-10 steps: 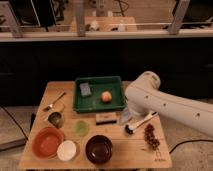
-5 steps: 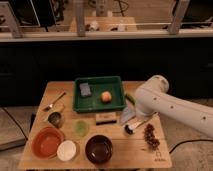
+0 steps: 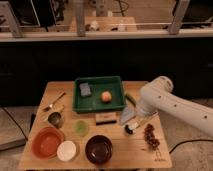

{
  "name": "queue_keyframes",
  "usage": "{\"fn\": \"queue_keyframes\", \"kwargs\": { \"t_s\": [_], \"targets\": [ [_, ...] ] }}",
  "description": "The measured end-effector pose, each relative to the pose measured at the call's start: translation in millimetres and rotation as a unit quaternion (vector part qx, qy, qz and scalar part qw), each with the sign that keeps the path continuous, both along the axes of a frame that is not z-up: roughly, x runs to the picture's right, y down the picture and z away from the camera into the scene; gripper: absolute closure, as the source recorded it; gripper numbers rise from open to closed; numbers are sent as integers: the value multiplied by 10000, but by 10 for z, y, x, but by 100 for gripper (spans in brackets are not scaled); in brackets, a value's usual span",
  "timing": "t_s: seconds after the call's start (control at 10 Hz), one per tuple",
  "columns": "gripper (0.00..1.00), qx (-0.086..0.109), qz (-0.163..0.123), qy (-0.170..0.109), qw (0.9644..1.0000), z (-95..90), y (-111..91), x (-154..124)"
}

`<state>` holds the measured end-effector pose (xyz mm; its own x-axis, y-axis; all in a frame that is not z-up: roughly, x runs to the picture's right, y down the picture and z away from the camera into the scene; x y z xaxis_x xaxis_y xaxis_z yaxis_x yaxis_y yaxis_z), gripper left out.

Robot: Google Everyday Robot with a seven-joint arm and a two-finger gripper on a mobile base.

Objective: Place brush in purple bowl

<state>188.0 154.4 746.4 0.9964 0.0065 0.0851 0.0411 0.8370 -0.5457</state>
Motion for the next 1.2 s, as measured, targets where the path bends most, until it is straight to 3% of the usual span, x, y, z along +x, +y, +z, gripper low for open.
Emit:
{"fn": "queue_keyframes", "kwargs": {
  "t_s": [0.6, 1.2],
  "targets": [
    [20, 3, 382, 42, 9993, 209, 29, -12],
    [20, -76, 815, 212, 9964, 562, 150, 34]
  ]
}}
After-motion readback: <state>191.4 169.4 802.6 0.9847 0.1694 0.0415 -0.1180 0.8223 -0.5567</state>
